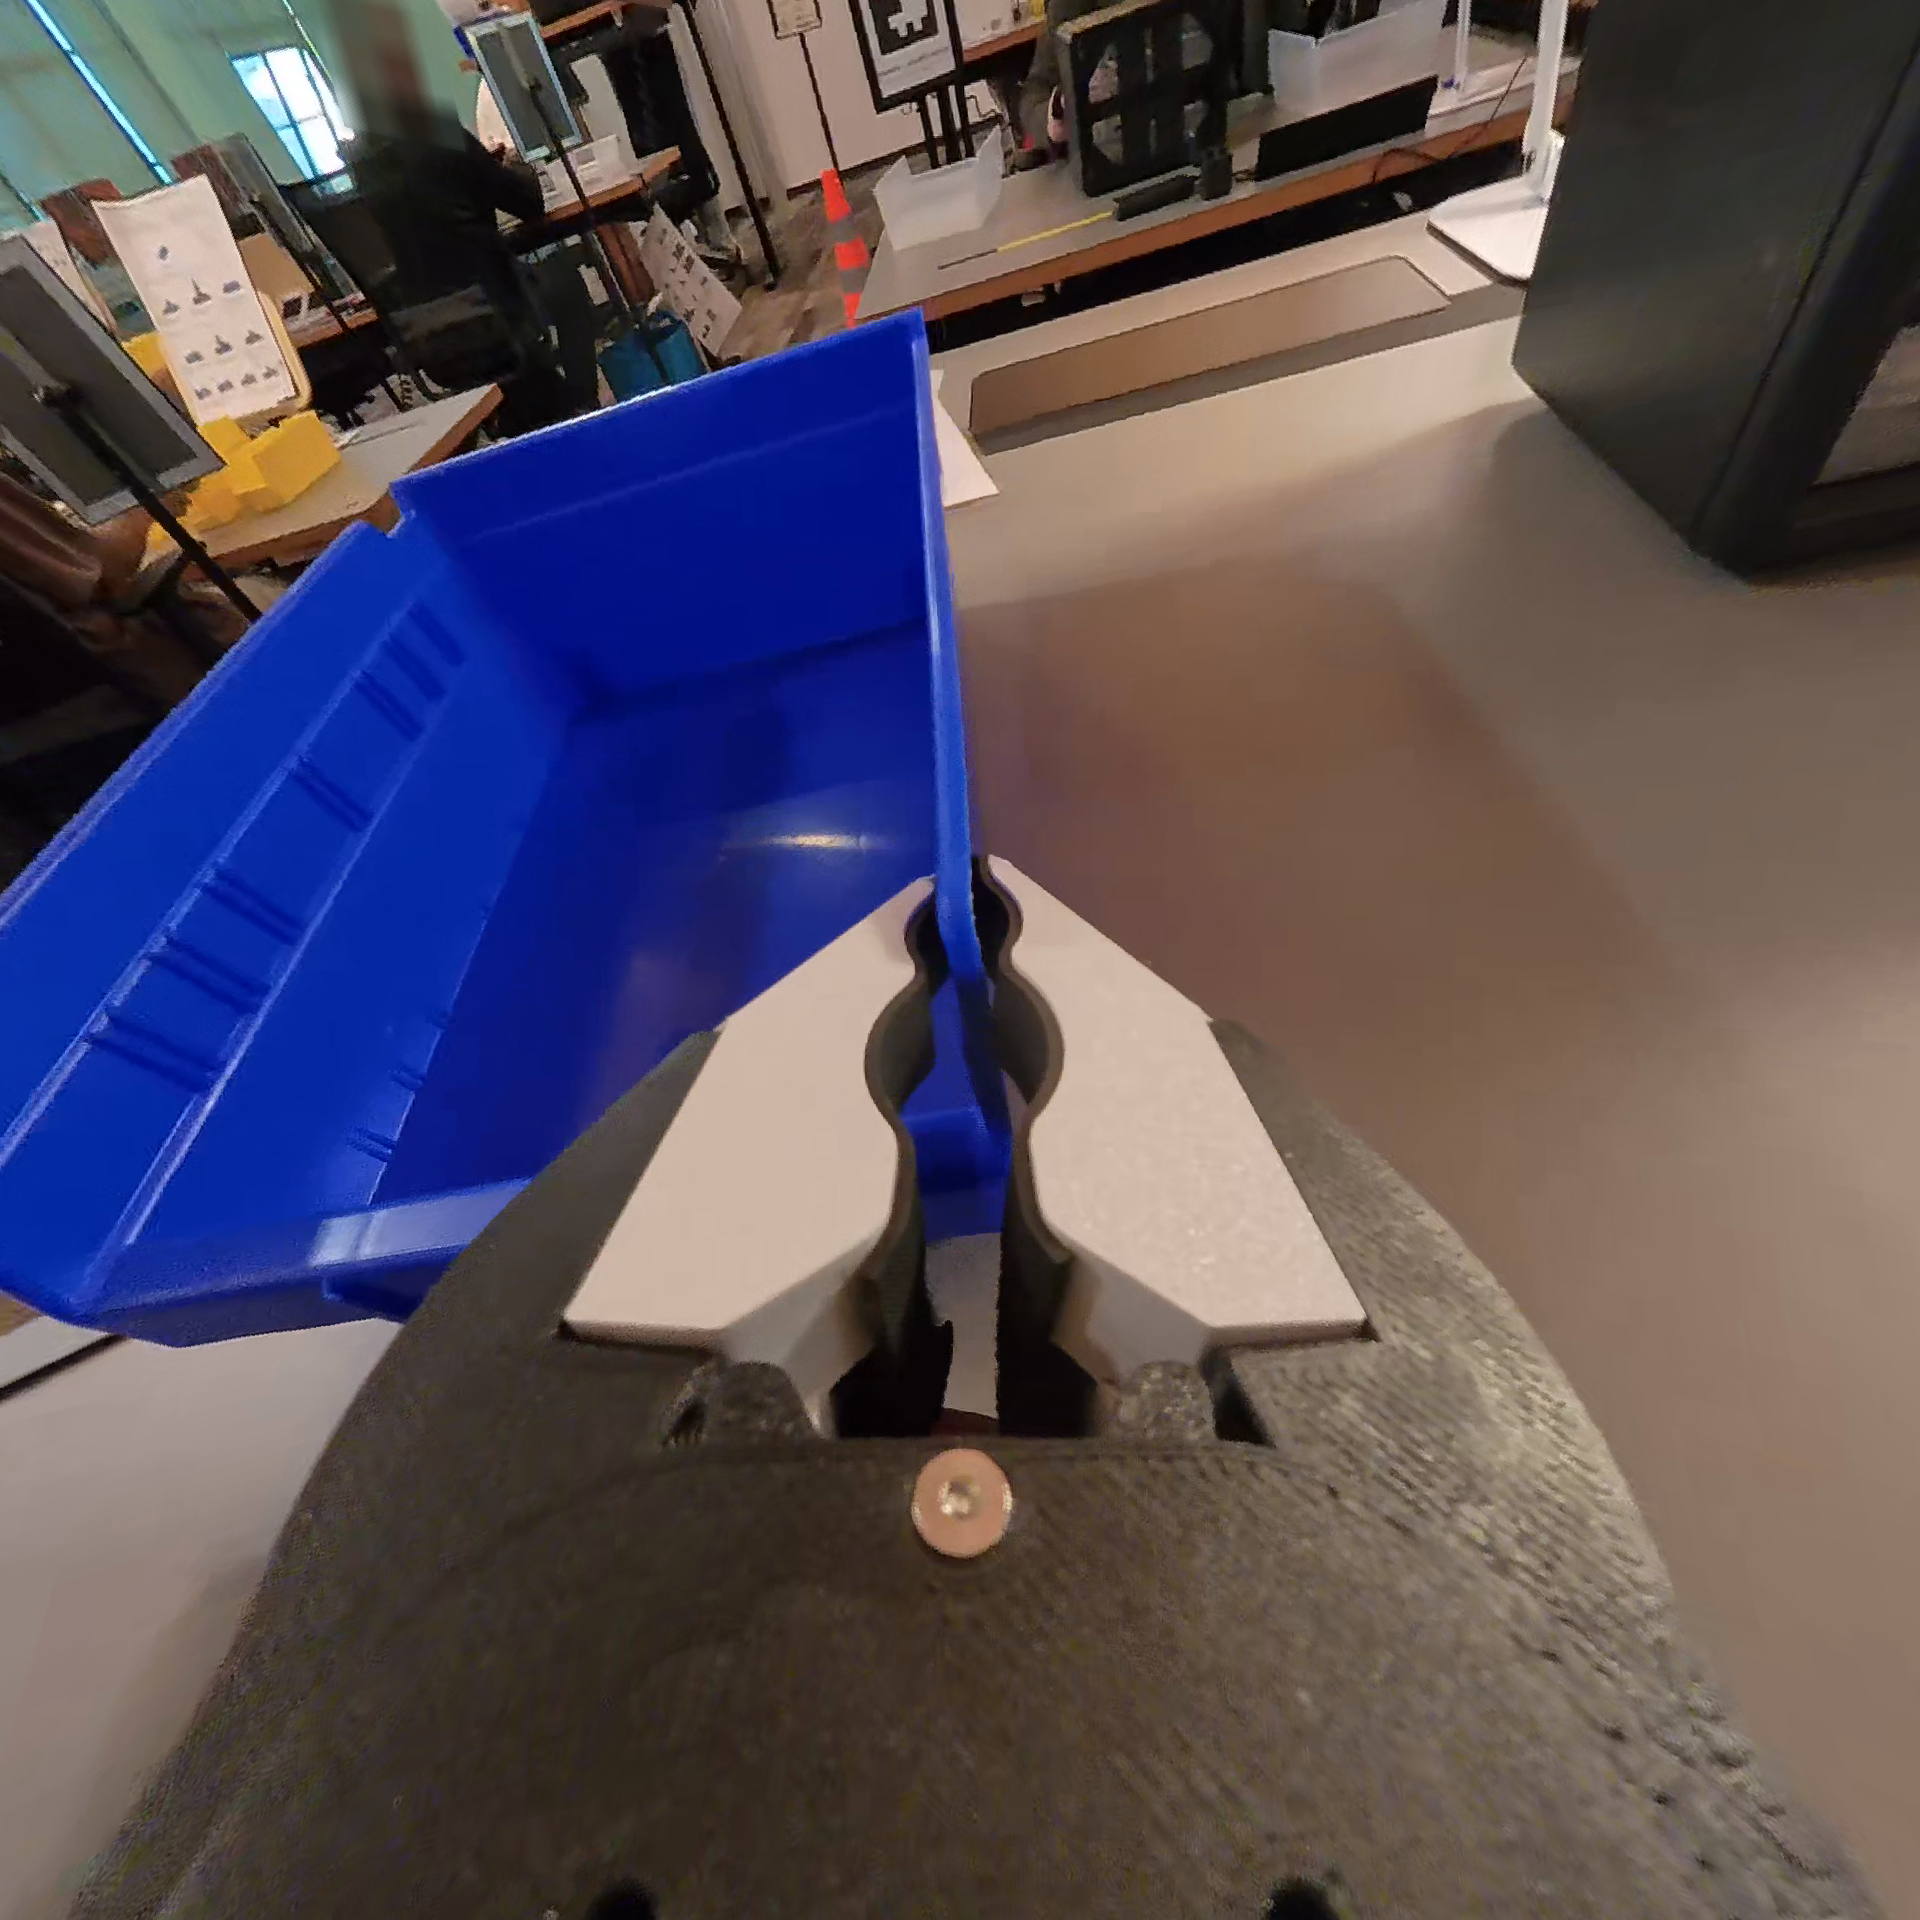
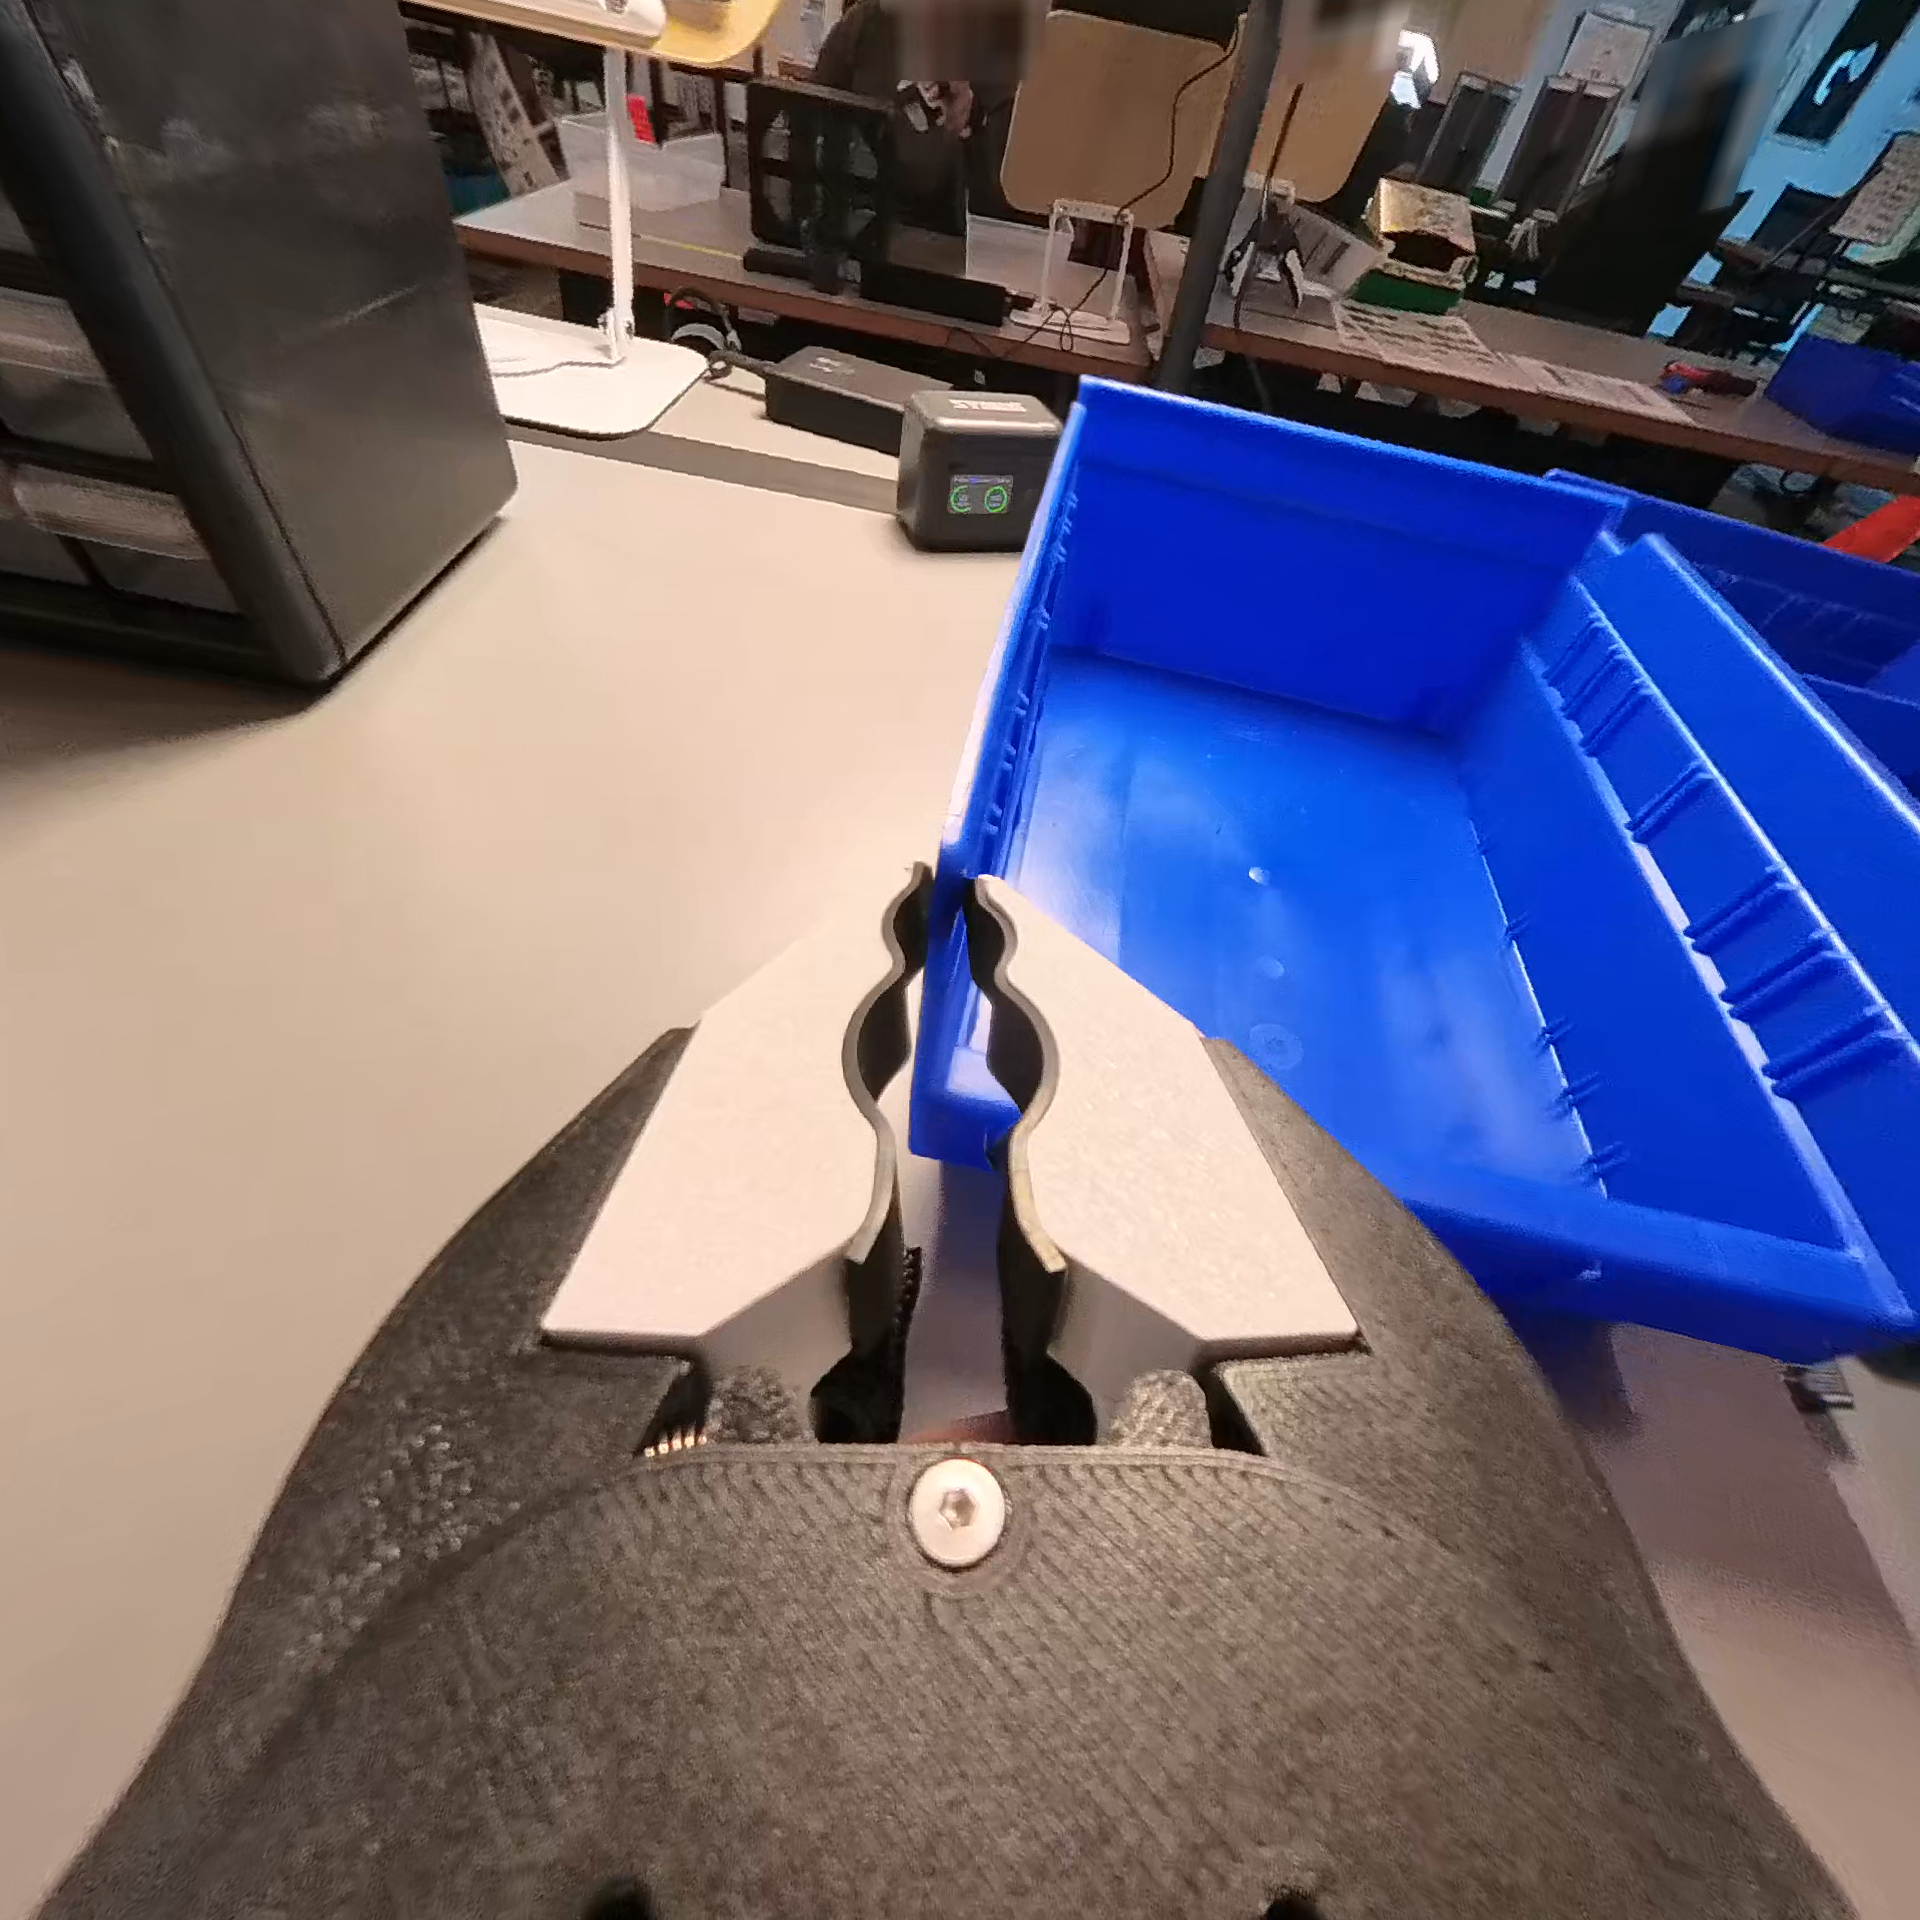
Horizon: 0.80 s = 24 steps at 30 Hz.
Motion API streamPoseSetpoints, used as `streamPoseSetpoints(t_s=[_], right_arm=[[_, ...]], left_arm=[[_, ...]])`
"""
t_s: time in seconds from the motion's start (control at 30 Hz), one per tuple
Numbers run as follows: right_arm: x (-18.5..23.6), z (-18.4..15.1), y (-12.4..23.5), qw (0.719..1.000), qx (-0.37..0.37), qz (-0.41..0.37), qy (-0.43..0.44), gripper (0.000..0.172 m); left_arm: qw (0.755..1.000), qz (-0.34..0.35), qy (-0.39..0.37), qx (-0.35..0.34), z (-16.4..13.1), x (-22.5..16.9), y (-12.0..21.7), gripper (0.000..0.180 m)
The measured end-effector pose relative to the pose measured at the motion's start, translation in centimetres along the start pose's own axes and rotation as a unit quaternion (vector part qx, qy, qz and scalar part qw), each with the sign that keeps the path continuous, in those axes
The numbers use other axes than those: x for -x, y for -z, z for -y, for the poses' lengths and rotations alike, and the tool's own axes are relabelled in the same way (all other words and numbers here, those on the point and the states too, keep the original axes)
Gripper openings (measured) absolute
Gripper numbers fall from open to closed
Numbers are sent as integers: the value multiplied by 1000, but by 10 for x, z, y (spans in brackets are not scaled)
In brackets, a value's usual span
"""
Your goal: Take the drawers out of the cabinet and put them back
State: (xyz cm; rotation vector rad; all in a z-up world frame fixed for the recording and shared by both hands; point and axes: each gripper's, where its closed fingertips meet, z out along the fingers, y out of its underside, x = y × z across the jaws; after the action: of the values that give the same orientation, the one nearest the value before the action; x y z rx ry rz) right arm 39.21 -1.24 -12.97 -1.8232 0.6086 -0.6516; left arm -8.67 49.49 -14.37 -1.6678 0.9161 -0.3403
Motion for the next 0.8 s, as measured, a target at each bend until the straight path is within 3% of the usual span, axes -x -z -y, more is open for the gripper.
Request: streamPoseSetpoints(t_s=[0.17, 0.3, 0.43, 0.57, 0.8], right_arm=[[-5, -1, 2, 1000, 6, 3, 9, 8], [-4, 8, 23, 1000, -12, -6, 3, 24], [21, 37, 47, 998, -64, 21, 1, 26], [78, 68, 42, 990, -96, 103, 2, 26], [169, 124, -14, 969, -133, 208, -14, 28]], left_arm=[[1000, -10, 12, 1, 1, 6, -7, 3], [999, -8, 41, -32, 10, 8, 13, 40], [995, -9, 43, -92, 40, -2, 41, 42], [989, -85, 25, -116, 73, -50, 37, 45], [961, -230, 3, -157, 144, -147, -31, 65]])
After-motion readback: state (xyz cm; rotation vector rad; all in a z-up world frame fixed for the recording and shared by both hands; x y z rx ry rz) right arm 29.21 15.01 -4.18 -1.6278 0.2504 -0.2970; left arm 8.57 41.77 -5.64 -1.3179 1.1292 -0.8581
